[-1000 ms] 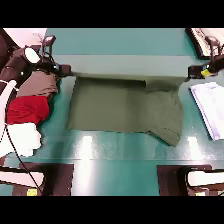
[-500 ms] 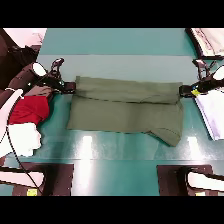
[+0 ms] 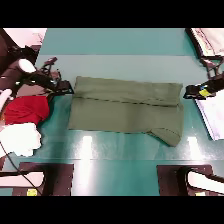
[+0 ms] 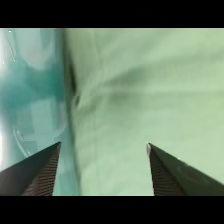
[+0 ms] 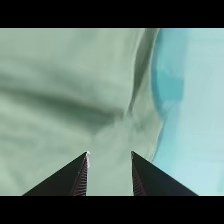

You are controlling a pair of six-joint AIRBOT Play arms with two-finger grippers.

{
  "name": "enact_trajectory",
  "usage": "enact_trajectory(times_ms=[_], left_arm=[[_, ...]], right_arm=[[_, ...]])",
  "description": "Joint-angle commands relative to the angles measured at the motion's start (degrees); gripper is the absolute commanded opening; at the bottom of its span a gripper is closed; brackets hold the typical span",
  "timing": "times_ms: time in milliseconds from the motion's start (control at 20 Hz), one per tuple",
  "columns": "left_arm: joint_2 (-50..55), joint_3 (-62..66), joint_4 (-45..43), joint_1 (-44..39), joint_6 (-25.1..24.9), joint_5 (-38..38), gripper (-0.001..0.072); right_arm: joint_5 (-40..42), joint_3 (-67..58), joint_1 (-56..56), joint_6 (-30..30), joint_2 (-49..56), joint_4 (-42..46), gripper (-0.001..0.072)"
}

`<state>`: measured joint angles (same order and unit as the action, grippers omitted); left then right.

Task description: Fold the shirts.

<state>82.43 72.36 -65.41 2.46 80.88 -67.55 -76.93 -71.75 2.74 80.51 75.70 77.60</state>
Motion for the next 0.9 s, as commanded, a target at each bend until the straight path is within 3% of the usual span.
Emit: enact_trajectory(times_ms=[0,150,300,700,750,800,850], left_arm=[[-8.5,-6.5,0.0,5.3,-1.8,-6.8,0.0609],[-15.1,-20.7,5.2,7.7,-3.5,-6.7,0.0609],[-16.7,-32.3,10.8,7.5,-6.9,-4.0,0.0609],[-16.7,-37.9,14.6,7.5,-7.4,3.1,0.0607],[-16.7,-38.2,15.6,7.5,-7.4,3.7,0.0578],[-16.7,-38.6,16.8,7.5,-8.1,3.8,0.0439],[-16.7,-38.7,17.6,7.4,-9.1,4.3,0.0359]], right_arm=[[-7.0,2.2,5.4,-4.9,-5.8,-13.7,0.0303],[-4.0,8.2,9.2,-7.6,-11.1,-23.2,0.0303],[-3.8,12.4,10.2,-7.7,-14.0,-24.0,0.0303],[-4.1,15.8,10.1,-7.7,-18.2,-24.0,0.0303],[-4.1,15.8,10.1,-7.7,-18.6,-24.0,0.0303],[-4.0,15.8,10.1,-7.7,-19.0,-24.0,0.0303],[-4.0,15.8,10.1,-7.7,-19.3,-24.0,0.0303]])
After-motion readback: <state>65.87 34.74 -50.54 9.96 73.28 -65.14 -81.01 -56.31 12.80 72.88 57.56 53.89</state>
